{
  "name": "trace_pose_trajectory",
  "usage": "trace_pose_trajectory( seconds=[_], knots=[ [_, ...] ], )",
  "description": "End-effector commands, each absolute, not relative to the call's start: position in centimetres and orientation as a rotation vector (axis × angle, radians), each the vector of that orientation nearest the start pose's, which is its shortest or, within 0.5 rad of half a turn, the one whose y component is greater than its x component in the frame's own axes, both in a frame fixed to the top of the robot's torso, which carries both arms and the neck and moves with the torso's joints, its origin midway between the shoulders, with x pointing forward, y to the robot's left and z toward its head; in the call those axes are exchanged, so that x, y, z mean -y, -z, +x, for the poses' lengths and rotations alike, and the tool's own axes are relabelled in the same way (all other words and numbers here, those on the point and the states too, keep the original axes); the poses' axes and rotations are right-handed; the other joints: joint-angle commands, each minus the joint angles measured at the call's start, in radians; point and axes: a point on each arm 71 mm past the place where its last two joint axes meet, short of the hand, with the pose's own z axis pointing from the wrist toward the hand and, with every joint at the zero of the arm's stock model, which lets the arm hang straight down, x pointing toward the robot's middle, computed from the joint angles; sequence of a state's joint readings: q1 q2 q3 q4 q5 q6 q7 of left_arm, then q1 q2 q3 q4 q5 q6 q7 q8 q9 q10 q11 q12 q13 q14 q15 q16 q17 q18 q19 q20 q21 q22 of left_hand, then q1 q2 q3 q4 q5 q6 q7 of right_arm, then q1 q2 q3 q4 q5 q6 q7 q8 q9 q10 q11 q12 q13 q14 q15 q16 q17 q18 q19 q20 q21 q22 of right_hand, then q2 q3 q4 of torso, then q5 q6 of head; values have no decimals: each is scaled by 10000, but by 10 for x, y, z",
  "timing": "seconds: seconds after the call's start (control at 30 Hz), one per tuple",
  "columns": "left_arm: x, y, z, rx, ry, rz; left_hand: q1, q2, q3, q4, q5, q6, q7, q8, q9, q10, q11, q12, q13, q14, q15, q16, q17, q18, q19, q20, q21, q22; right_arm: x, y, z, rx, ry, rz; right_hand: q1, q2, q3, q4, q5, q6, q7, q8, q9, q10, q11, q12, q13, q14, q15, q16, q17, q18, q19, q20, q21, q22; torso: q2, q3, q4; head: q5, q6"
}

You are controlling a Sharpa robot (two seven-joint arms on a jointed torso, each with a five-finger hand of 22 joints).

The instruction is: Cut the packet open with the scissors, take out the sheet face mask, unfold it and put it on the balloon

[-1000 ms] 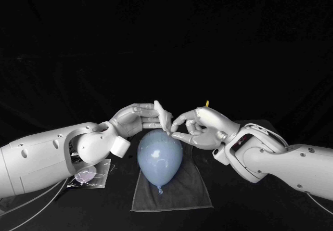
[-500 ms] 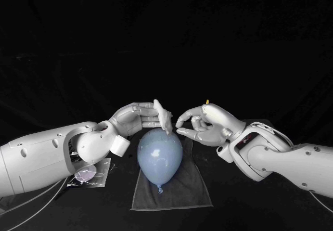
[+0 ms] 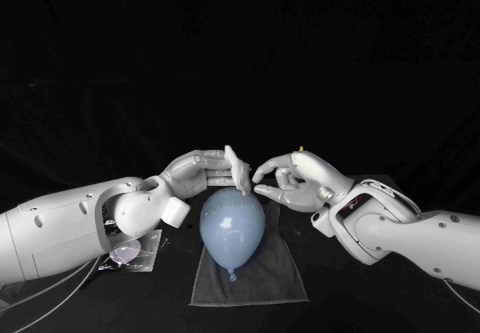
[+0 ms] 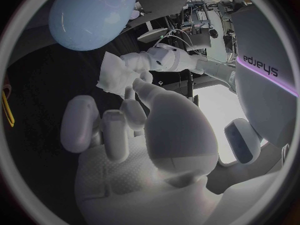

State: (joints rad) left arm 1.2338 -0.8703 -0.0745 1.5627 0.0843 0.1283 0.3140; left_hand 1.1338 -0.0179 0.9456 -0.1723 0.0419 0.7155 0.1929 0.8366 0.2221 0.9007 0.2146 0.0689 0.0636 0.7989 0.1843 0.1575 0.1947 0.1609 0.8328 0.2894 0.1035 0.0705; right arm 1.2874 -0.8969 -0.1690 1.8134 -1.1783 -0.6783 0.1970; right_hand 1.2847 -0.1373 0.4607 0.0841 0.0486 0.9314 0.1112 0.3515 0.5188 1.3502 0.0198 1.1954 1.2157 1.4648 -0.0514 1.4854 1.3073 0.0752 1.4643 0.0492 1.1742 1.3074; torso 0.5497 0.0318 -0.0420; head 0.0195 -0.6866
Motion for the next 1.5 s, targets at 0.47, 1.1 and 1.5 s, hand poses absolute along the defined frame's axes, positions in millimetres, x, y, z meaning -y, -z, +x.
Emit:
trace_pose_trajectory(
  seconds=[0.47, 1.1, 1.5],
  knots=[
    [-188, 173, 472, -16742, 19019, -10955, 728, -281, -1617, 228, 60, 137, 522, -90, 2590, 318, -90, 33, 6, 760, -107, 117, 36, 240, 616, -101, 239, 75, 140, 133, 427, -12533, -10408, -154, -265, 8, -159, 326, 20, -159, 73, -249, -156, -73, 142, -50, -44, 682, 133, -96, 1503, 61, -42, 112, -258, 785, 3, 3, 0, 11, 71],
    [-184, 174, 471, -16906, 19012, -11111, 1117, -491, -3324, 1310, 62, -961, 546, -2050, 1619, 1012, -211, -17, 4, 1620, -322, 184, 228, 241, 1382, -325, 330, -37, 124, 135, 442, -13088, -9828, -505, -330, -92, -373, 571, 12, -338, 177, -502, -317, -327, 235, -356, -295, 587, 214, -296, 1292, 140, -172, 184, -727, 589, 4, -13, 2, -9, 151],
    [-183, 174, 471, -16875, 18988, -11152, 1510, -755, -3326, 1105, 62, -913, 618, -2187, 1465, 1169, -193, -18, 7, 1730, -336, 152, 246, 244, 1464, -361, 295, -29, 119, 137, 444, -13306, -9763, -623, -308, -106, -396, 584, 8, -353, 189, -530, -335, -377, 247, -416, -346, 573, 226, -324, 1264, 149, -190, 195, -786, 564, -4, -5, 1, -7, 137]
  ],
)
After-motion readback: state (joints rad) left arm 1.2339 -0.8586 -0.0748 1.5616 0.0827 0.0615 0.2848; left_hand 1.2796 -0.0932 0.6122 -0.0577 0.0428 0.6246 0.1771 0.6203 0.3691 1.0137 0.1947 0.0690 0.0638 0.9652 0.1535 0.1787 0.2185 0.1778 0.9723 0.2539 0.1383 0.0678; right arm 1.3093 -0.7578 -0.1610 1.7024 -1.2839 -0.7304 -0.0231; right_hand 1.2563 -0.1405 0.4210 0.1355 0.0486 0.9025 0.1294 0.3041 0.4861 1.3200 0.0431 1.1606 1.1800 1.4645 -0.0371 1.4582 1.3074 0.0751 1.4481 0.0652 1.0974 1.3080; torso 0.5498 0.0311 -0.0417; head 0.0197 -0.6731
